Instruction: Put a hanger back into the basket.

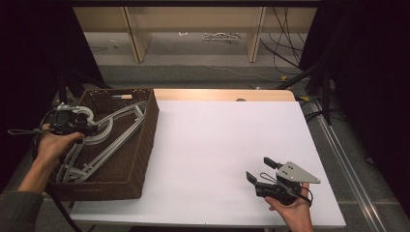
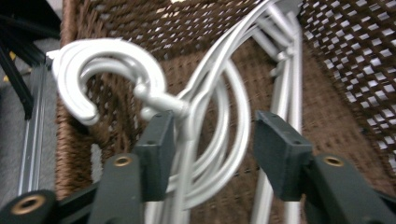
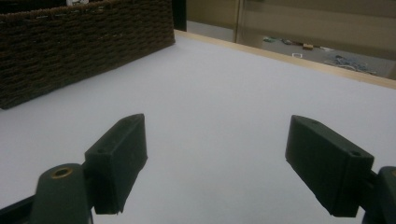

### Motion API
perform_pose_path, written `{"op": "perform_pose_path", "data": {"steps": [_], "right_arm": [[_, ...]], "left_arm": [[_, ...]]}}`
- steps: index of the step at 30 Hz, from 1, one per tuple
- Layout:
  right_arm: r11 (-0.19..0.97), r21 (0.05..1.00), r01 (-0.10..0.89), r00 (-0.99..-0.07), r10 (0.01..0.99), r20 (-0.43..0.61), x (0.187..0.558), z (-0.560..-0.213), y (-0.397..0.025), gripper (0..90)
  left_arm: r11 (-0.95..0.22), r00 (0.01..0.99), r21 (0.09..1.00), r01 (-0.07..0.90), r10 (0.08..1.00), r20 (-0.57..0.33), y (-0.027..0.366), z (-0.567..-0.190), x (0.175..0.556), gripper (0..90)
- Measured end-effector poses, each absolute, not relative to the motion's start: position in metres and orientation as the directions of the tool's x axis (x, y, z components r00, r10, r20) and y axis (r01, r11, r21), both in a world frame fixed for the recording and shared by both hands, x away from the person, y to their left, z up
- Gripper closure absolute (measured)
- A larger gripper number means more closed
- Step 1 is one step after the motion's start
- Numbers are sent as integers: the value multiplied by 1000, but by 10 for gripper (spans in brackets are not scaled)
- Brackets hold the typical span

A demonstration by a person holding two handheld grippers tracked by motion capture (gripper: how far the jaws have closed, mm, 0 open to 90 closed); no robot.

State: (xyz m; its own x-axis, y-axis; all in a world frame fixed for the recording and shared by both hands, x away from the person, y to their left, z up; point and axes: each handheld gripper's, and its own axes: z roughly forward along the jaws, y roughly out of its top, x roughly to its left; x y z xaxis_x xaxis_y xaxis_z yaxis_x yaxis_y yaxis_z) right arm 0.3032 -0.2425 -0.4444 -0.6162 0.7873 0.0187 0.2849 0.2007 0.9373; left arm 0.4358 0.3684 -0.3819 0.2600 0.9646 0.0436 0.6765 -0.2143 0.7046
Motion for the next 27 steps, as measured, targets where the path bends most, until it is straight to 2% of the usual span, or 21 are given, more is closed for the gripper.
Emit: {"op": "perform_pose_path", "data": {"steps": [7,10,18,21,27], "right_arm": [[201,937,284,-619,785,19,303,-444,-243,216],[186,943,275,-622,782,27,303,-445,-241,216],[191,941,279,-621,784,26,302,-444,-241,216],[196,941,276,-623,782,20,301,-443,-240,216],[190,946,262,-633,774,20,302,-443,-239,214]], "left_arm": [[-181,310,784,594,950,-15,347,-374,416,395],[-108,302,830,548,950,-76,332,-374,408,363],[-95,410,890,447,906,-108,293,-372,384,280],[-92,429,902,421,897,-108,279,-373,375,205],[-91,487,928,361,867,-105,255,-373,361,182]]}}
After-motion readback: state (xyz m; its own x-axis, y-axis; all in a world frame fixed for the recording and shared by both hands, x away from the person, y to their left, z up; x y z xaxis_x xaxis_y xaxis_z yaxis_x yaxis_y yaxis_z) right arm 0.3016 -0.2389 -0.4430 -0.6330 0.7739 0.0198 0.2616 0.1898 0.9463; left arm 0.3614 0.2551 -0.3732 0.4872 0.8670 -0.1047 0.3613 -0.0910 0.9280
